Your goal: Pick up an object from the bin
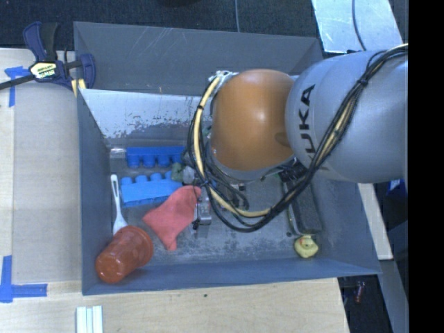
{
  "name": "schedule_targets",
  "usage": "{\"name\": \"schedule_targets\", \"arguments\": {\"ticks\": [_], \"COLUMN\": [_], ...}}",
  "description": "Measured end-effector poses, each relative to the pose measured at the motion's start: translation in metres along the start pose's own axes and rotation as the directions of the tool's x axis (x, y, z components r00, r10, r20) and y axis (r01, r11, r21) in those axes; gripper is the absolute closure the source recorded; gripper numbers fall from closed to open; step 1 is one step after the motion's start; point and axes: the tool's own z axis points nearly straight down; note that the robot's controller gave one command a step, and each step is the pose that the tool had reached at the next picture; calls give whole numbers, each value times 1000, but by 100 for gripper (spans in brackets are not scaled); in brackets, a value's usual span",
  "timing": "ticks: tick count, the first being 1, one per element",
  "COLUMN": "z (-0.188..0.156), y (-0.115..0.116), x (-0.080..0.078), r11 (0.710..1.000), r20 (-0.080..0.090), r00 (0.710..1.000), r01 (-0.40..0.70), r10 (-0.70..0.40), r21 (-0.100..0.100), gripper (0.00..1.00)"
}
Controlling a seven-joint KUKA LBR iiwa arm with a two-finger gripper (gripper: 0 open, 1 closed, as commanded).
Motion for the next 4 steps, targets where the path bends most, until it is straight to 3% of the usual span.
{"name": "schedule_targets", "arguments": {"ticks": [1,2,3,4], "z": [-4,50,58,63], "y": [-1,14,13,7], "x": [-2,0,-13,-15], "r11": [1000,987,996,997], "r20": [8,9,12,7], "r00": [1000,987,996,997], "r01": [-3,-162,86,72], "r10": [3,162,-86,-72], "r21": [-1,-3,-1,-1], "gripper": [0,0,0,0]}}
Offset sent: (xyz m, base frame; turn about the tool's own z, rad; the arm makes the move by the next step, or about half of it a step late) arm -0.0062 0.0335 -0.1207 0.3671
